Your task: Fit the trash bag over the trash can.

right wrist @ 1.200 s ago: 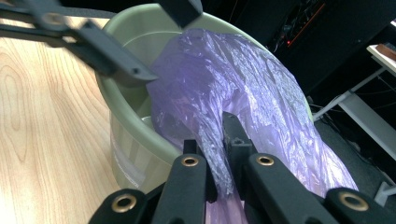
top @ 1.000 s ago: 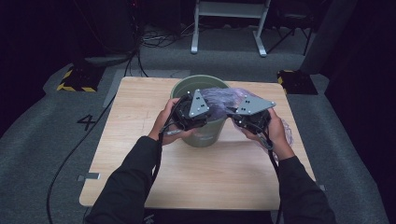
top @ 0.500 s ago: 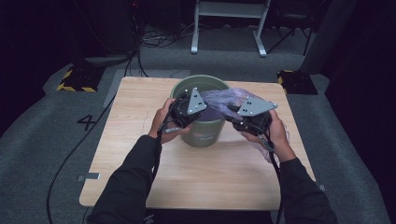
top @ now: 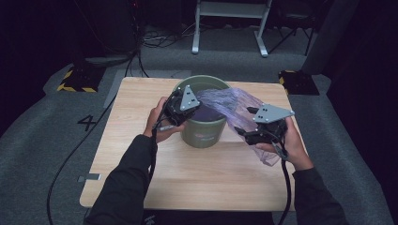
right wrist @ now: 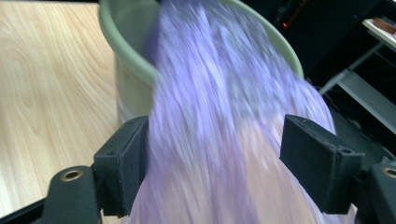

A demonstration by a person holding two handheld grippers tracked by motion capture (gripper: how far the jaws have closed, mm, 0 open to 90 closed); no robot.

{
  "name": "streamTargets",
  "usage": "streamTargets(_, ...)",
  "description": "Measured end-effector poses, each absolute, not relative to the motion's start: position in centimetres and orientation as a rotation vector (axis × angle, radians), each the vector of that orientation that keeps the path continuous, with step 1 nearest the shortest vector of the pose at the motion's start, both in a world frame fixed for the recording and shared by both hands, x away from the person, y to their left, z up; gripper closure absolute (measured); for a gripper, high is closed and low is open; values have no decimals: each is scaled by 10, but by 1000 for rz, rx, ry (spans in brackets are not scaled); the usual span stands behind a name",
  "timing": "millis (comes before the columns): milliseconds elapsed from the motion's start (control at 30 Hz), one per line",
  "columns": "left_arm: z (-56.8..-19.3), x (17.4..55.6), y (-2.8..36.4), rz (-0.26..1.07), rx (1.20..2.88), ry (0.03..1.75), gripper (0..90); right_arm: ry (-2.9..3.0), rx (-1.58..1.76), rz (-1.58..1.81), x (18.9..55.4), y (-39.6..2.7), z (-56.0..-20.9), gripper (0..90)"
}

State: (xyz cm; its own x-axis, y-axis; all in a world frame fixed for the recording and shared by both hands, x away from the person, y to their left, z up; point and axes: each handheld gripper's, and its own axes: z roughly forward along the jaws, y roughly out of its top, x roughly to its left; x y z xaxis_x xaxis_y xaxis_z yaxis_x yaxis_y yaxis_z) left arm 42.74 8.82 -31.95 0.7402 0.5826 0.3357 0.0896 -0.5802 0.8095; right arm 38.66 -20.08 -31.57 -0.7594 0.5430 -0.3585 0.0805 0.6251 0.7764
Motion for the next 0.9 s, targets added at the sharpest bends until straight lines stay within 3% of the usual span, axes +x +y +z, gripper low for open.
streamTargets(233,-323,431,94,750,2110,512,899,2229,653,1037,381,-231,-333,289)
streamTargets(467,-326,436,100,724,2105,536,899,2218,637,1087,381,-241,-340,721)
streamTargets(600,-328,438,104,717,2090,553,896,2205,609,1118,381,-240,-341,858)
streamTargets(800,-326,432,107,666,2027,550,523,2162,582,1126,380,-232,-334,882)
streamTargets(900,-320,424,105,663,1982,524,389,2165,560,1116,380,-225,-329,880)
